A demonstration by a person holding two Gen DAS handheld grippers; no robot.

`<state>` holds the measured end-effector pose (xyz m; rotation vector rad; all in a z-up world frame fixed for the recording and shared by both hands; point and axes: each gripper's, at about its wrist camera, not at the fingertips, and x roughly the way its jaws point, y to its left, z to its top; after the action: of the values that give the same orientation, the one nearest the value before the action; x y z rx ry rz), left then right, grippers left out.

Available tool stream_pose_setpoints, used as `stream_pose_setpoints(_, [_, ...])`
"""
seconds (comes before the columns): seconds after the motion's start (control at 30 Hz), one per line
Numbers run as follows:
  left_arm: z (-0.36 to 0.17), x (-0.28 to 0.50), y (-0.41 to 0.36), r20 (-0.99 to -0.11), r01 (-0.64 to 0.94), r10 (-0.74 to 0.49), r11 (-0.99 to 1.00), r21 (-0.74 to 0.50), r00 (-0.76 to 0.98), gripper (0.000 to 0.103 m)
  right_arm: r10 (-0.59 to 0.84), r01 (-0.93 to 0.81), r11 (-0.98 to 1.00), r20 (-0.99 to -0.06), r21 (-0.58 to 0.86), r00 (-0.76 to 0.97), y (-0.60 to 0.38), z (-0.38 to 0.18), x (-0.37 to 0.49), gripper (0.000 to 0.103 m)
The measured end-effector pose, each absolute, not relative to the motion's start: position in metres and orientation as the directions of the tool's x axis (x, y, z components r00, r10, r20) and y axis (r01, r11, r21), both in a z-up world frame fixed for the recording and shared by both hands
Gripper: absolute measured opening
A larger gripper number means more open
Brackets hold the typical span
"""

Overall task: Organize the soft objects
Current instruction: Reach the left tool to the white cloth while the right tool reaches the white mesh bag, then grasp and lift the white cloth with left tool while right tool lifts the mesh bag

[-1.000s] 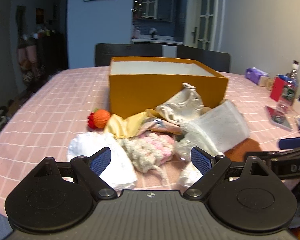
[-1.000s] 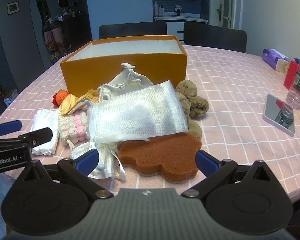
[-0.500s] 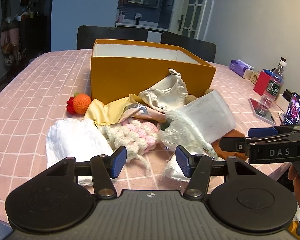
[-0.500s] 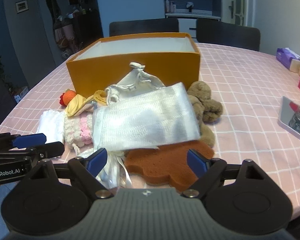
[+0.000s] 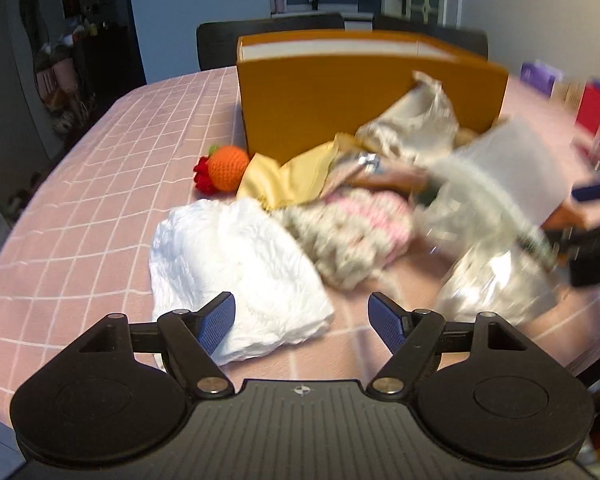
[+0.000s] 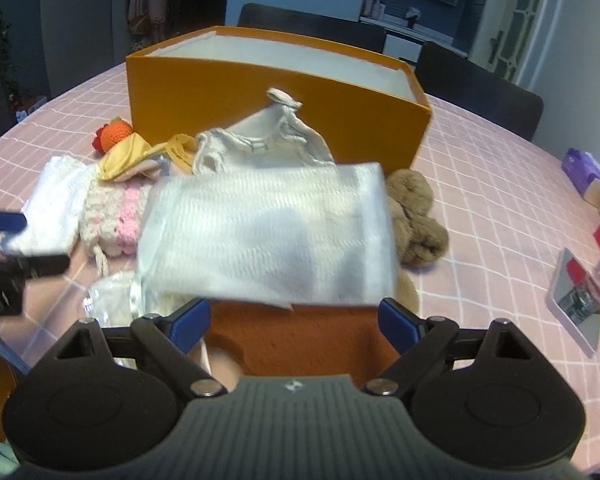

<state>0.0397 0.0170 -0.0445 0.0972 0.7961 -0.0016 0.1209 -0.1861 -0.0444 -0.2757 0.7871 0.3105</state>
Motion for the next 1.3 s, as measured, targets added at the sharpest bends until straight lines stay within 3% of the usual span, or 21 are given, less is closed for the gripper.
stream_pose_setpoints(0.1, [-0.048,0.041,0.01,-0.702,0.053,0.086,0.984,0.173,0.707,0.092,0.18,-0.392,0.909,-0.715,-0.141,0.675,-0.18,-0.043,0.125,0.088])
stream_pose_setpoints(0.23, [-0.051,0.047,0.009,-0.694,0.047,0.118,0.976,0.214,0.71,0.091,0.218,-0.42,0.898,-0.7,-0.129,0.68,-0.179,-0.037,0.131,0.07])
stream_pose_setpoints(0.27, [-0.052,0.049,0.009,-0.691,0.042,0.129,0.973,0.225,0.712,0.085,0.222,-0.422,0.898,-0.698,-0.126,0.681,-0.179,-0.036,0.133,0.066])
stream_pose_setpoints(0.4, [-0.05,0.055,0.009,-0.679,0.04,0.145,0.968,0.25,0.72,0.063,0.241,-0.426,0.9,-0.709,-0.092,0.662,-0.182,-0.035,0.142,0.032])
stream_pose_setpoints(0.47, [-0.05,0.058,0.01,-0.692,0.053,0.118,0.974,0.221,0.712,0.04,0.248,-0.421,0.904,-0.713,-0.073,0.656,-0.183,-0.035,0.146,0.021])
stream_pose_setpoints(0.53, [-0.049,0.06,0.01,-0.695,0.059,0.107,0.976,0.211,0.711,0.026,0.264,-0.419,0.907,-0.71,-0.048,0.653,-0.186,-0.034,0.148,0.009])
stream_pose_setpoints(0.7, [-0.037,0.058,0.02,-0.667,0.035,0.1,0.982,0.186,0.739,0.008,0.291,-0.413,0.911,-0.676,-0.021,0.677,-0.192,-0.019,0.147,0.003])
stream_pose_setpoints(1.07, [0.017,0.055,0.044,-0.532,-0.027,0.138,0.977,0.211,0.836,0.005,0.34,-0.414,0.91,-0.599,0.015,0.725,-0.196,0.016,0.148,0.0])
stream_pose_setpoints(1.3, [0.045,0.056,0.041,-0.455,0.005,0.096,0.976,0.216,0.885,0.005,0.374,-0.43,0.902,-0.569,0.04,0.732,-0.197,0.031,0.144,0.0])
